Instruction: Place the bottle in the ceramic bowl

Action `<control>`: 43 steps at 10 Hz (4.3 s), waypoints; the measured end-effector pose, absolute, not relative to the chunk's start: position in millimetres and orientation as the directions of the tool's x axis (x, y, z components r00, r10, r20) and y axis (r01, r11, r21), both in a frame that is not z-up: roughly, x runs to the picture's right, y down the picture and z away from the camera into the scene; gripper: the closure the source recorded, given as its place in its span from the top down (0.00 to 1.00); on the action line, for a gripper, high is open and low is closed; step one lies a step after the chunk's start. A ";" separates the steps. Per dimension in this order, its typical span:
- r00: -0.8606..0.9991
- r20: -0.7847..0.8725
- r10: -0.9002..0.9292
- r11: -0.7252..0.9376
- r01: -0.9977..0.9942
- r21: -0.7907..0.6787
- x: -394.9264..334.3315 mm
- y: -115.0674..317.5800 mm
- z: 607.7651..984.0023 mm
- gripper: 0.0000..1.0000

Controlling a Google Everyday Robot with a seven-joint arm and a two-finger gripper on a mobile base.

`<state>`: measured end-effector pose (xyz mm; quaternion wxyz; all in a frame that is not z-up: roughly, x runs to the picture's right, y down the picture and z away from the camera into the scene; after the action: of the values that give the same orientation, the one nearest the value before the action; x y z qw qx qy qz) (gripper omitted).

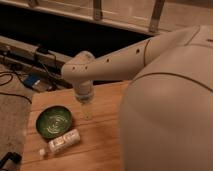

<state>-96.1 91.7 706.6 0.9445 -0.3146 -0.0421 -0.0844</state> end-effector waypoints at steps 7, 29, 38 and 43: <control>0.969 0.232 -0.087 0.731 0.220 -0.646 -127.4 169.7 725.9 0.80; 0.950 0.280 -0.140 0.683 0.297 -0.668 -138.9 212.9 741.7 0.80; 0.923 0.344 -0.172 0.564 0.378 -0.734 -171.2 259.0 766.2 0.80; 0.910 0.370 -0.185 0.523 0.410 -0.747 -187.4 279.7 767.3 0.69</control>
<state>-187.4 279.7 767.3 0.8640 -0.4569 -0.1231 -0.1722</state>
